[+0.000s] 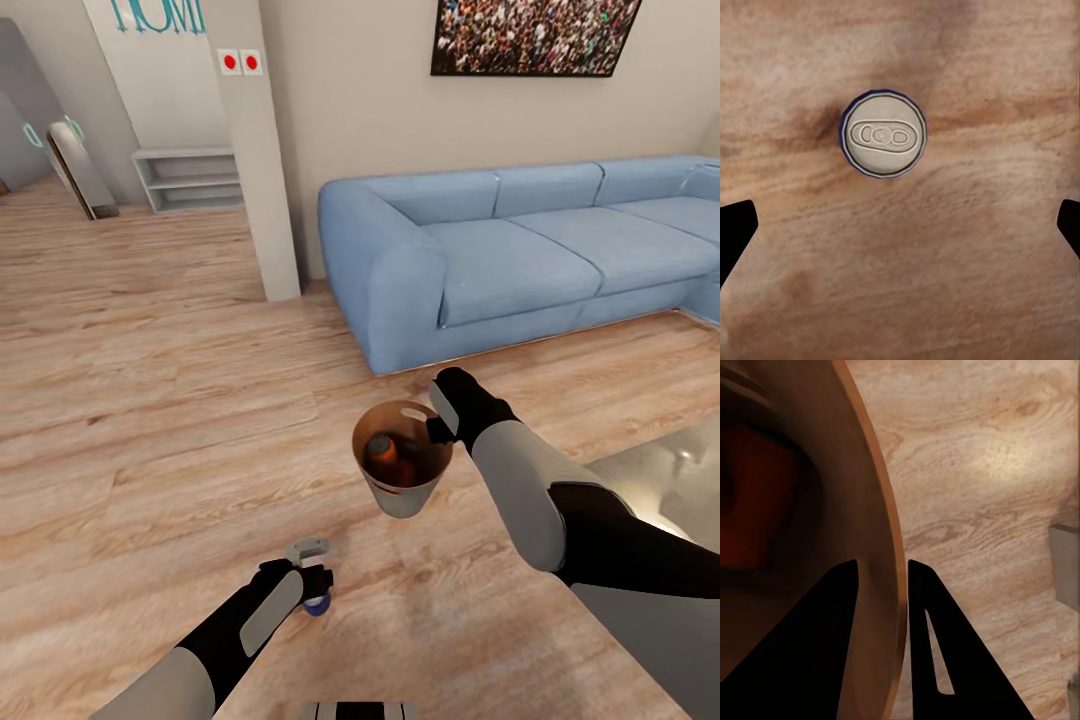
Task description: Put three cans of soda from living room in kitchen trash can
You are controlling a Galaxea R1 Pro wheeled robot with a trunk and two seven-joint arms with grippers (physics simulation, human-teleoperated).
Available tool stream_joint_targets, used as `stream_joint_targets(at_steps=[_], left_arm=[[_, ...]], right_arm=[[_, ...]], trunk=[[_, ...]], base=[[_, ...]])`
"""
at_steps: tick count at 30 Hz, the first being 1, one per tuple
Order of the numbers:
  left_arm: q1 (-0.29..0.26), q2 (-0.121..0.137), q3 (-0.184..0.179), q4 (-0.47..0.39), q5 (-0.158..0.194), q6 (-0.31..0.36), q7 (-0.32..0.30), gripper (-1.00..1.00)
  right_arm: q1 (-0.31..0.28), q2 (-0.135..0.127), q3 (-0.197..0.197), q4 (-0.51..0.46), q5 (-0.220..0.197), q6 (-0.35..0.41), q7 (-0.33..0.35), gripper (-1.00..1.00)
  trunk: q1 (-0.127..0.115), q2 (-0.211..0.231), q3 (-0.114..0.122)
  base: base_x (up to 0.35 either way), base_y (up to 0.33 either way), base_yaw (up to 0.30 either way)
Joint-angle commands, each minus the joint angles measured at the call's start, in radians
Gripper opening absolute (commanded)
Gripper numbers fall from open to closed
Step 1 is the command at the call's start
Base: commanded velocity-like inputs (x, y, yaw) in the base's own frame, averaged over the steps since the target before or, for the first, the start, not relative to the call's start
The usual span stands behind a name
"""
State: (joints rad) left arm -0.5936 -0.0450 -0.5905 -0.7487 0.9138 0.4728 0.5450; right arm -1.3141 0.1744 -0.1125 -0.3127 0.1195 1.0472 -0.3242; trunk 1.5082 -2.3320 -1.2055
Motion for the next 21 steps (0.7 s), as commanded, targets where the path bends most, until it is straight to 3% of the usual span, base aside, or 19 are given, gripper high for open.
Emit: stream_joint_targets(at_steps=[1, 15, 21], left_arm=[[0.0, 0.0, 0.0, 0.0, 0.0, 0.0, 0.0, 1.0], [0.0, -0.001, 0.0, 0.0, -0.001, -0.025, 0.0, 1.0], [0.0, -0.001, 0.0, 0.0, -0.001, -0.034, 0.001, 1.0]], right_arm=[[-0.001, 0.0, -0.002, 0.0, -0.011, 0.0, 0.0, -1.0], [-0.001, 0.0, -0.003, 0.0, -0.011, 0.0, 0.0, -1.0], [0.0, 0.0, -0.003, 0.0, -0.011, 0.0, 0.0, -1.0]], trunk=[[0.0, 0.0, 0.0], [0.0, 0.0, 0.0], [0.0, 0.0, 0.0]], base=[[0.063, 0.004, 0.006], [0.219, 0.001, 0.001], [0.064, 0.0, 0.0]])
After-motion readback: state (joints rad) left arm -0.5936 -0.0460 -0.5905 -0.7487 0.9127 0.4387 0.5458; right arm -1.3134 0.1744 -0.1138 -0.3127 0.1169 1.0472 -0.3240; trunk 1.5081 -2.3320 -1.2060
